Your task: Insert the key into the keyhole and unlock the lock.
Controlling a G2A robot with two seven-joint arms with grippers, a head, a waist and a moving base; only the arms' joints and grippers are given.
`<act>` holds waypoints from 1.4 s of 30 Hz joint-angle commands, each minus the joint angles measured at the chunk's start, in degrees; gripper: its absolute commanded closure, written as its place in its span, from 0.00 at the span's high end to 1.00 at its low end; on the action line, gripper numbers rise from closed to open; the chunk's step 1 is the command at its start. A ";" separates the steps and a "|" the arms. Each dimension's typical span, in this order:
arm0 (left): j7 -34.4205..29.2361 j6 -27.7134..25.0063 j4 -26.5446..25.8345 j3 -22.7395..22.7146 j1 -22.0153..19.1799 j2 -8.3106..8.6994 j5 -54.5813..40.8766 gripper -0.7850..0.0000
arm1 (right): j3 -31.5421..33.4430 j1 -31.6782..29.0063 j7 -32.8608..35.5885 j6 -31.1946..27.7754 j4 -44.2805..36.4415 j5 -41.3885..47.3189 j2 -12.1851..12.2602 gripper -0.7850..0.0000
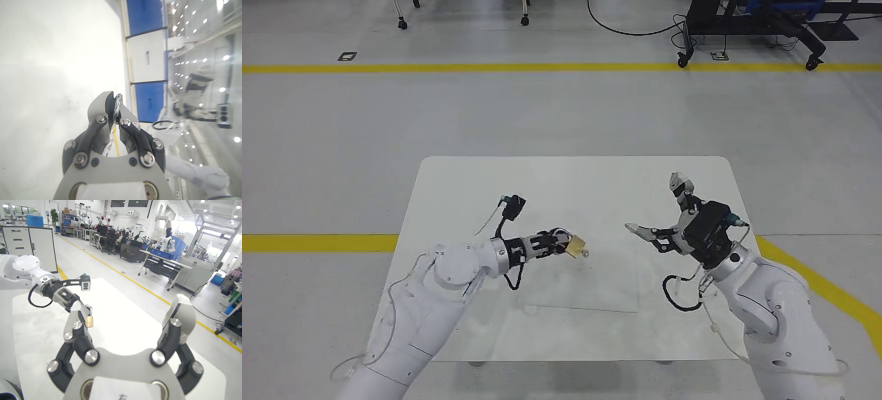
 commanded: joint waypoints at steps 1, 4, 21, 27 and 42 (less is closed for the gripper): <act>-0.12 0.24 0.48 3.04 -0.57 -0.13 8.17 0.00 | -0.13 0.08 0.04 0.01 0.16 0.02 -0.01 1.00; -1.10 1.84 1.64 5.44 -1.56 -0.51 11.75 0.00 | -0.13 0.08 0.04 0.01 0.16 0.02 -0.01 1.00; 2.87 -2.42 -0.53 -0.65 -2.16 0.12 10.87 1.00 | -0.13 0.08 0.04 0.01 0.16 0.02 -0.01 1.00; 24.43 -13.20 -7.83 -12.12 5.42 2.59 22.33 1.00 | -0.13 0.08 0.04 0.01 0.16 0.02 -0.01 1.00; 37.50 -10.88 -3.83 -21.95 7.61 5.12 48.79 1.00 | 5.47 3.86 -2.85 16.35 6.77 2.25 -0.29 1.00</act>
